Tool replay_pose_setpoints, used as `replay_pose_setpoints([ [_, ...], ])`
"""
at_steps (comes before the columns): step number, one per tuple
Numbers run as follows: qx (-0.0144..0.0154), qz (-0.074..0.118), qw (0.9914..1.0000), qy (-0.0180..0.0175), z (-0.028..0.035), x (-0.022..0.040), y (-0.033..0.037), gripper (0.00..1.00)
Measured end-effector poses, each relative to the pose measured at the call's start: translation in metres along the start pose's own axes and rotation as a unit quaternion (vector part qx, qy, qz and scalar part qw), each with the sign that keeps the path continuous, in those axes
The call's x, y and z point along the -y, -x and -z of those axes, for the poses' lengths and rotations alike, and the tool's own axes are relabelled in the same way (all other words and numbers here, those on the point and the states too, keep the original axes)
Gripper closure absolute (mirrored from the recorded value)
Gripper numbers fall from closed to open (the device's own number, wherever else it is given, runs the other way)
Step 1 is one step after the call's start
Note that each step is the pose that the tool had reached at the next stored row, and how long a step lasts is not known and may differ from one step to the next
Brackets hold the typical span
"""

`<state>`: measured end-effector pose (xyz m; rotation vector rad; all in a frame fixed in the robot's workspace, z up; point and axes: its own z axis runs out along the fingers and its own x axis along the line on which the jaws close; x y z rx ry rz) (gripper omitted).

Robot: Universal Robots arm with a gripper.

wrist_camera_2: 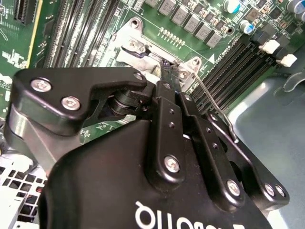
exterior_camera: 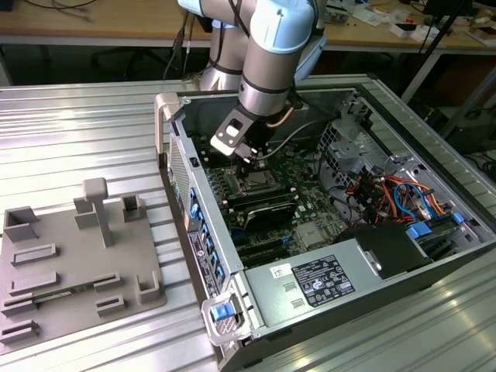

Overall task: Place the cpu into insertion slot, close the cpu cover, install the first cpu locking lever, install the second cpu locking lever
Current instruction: 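Close the cpu cover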

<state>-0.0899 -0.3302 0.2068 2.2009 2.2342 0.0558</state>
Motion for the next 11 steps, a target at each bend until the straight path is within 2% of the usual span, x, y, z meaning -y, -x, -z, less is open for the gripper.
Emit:
replay_pose_setpoints([
  [5, -0.0035, 0.0, 0.99999, 0.0, -0.002, 0.0003, 0.0, 0.89],
  [7, -0.0039, 0.0, 0.99999, 0.0003, 0.001, 0.0001, -0.0002, 0.89],
  [8, -0.0035, 0.0, 0.99999, 0.0001, 0.005, 0.0001, -0.0002, 0.89],
  [11, -0.0035, 0.0, 0.99999, 0.0002, 0.0086, -0.0001, -0.0003, 0.89],
])
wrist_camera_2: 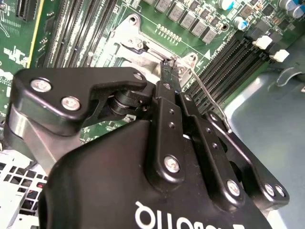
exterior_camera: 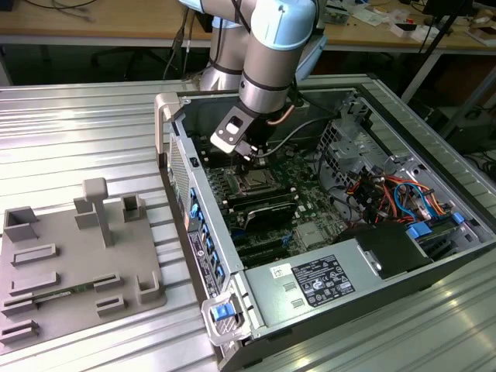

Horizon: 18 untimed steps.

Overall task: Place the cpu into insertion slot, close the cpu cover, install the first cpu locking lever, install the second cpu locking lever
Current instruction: 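Close the cpu cover, then install the first cpu locking lever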

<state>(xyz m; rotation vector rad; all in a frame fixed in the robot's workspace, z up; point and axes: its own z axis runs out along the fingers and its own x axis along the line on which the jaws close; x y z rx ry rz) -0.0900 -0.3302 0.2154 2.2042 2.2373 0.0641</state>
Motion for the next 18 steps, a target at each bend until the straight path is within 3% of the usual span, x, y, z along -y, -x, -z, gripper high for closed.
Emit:
replay_pose_setpoints([
  [4, 0.0, 0.0, 1.0, 0.0, 0.0002, -0.0018, 0.0, 0.89],
  [12, 0.0, 0.0, 1.0, 0.0, -0.0003, -0.0212, 0.0004, 0.89],
  [15, 0.0, 0.0, 1.0, 0.0, -0.0005, -0.0257, 0.0004, 0.89],
  [18, 0.0, 0.0, 1.0, 0.0, -0.0005, -0.0259, 0.0004, 0.89],
])
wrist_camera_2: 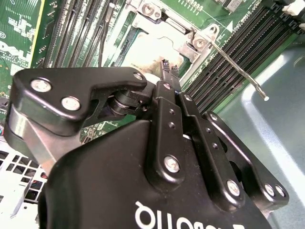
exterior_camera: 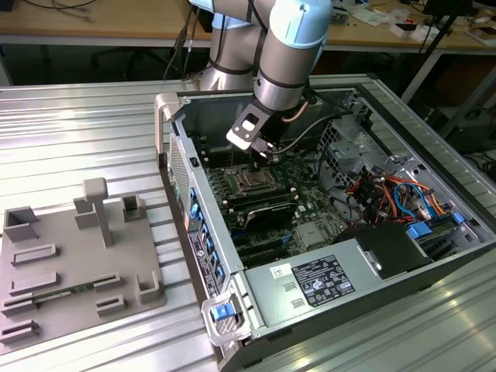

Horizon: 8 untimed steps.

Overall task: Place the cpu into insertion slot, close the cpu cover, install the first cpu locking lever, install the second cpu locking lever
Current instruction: 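Install the first cpu locking lever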

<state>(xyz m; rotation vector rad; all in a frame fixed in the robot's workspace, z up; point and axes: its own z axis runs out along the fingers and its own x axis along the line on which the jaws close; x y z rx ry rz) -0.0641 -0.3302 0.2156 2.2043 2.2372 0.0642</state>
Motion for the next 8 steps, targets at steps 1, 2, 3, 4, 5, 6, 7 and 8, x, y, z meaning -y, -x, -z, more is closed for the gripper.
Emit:
replay_pose_setpoints([
  [1, 0.0, 0.0, 1.0, 0.0, 0.0, -0.0001, 0.0, 0.89],
  [2, 0.0, 0.0, 1.0, 0.0, 0.0, -0.0001, 0.0, 0.89],
  [3, 0.0, 0.0, 1.0, 0.0, 0.0, -0.0002, 0.0, 0.89],
  [4, 0.0, 0.0, 1.0, 0.0, 0.0, -0.0003, 0.0, 0.89],
  [5, 0.0, 0.0, 1.0, 0.0, 0.0, -0.0003, 0.0, 0.89],
  [6, 0.0, 0.0, 1.0, 0.0, 0.0001, -0.0003, -0.0001, 0.89],
  [7, -0.0003, 0.0, 1.0, 0.0, 0.0007, -0.0004, -0.0001, 0.89],
  [8, -0.0006, 0.0, 1.0, 0.0, 0.0016, -0.0004, -0.0001, 0.89],
])
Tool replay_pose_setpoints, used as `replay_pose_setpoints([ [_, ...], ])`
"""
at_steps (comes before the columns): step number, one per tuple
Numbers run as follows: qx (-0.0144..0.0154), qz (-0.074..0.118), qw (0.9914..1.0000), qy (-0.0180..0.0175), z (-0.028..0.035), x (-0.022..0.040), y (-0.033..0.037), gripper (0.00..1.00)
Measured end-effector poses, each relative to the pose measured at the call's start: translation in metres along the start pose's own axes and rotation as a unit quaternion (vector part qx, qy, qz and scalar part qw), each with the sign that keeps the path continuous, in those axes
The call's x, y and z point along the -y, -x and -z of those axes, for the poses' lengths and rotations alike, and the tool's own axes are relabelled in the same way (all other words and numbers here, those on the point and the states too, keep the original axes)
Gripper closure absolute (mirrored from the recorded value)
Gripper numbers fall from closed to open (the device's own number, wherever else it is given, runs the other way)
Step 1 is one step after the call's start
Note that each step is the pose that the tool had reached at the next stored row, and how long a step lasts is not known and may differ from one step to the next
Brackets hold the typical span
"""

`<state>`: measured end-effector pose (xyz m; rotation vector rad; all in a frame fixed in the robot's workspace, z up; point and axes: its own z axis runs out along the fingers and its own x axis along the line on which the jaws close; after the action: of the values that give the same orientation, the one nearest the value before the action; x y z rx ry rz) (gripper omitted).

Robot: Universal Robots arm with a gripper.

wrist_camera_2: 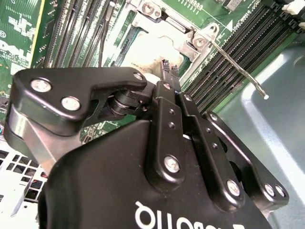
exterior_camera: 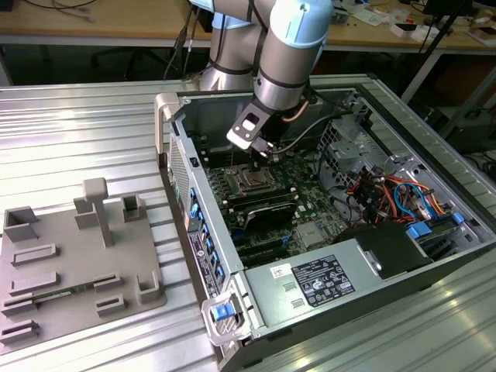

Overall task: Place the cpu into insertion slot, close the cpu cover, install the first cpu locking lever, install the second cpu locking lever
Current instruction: 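Install the first cpu locking lever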

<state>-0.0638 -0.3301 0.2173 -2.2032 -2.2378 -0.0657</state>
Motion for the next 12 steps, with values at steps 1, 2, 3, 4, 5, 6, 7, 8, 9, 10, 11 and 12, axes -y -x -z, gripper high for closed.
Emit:
replay_pose_setpoints([
  [1, 0.0, 0.001, 1.0, -0.0001, 0.0013, -0.0001, 0.0, 0.89],
  [2, -0.0001, 0.003, 1.0, -0.0001, 0.0025, -0.0001, 0.0, 0.89],
  [3, -0.0001, 0.004, 0.99999, -0.0002, 0.0033, -0.0001, -0.0001, 0.89],
  [4, -0.0002, 0.006, 0.99998, -0.0002, 0.0037, 0.0, -0.0001, 0.89],
  [5, -0.0004, 0.01, 0.99995, -0.0003, 0.0039, 0.0009, -0.0001, 0.89],
  [6, -0.0007, 0.011, 0.99994, -0.0003, 0.004, 0.0017, 0.0, 0.89],
  [7, -0.0011, 0.012, 0.99992, -0.0004, 0.0041, 0.0029, 0.0, 0.89],
  [8, -0.0016, 0.013, 0.99992, -0.0004, 0.0041, 0.0038, 0.0, 0.89],
  [9, -0.0017, 0.013, 0.99991, -0.0004, 0.0042, 0.0053, 0.0, 0.89],
  [10, -0.0019, 0.013, 0.99991, -0.0004, 0.0041, 0.0063, 0.0, 0.89],
  [11, -0.002, 0.013, 0.99991, -0.0003, 0.0041, 0.0066, 0.0, 0.89],
  [12, -0.002, 0.013, 0.99991, -0.0004, 0.0041, 0.0066, 0.0, 0.89],
])
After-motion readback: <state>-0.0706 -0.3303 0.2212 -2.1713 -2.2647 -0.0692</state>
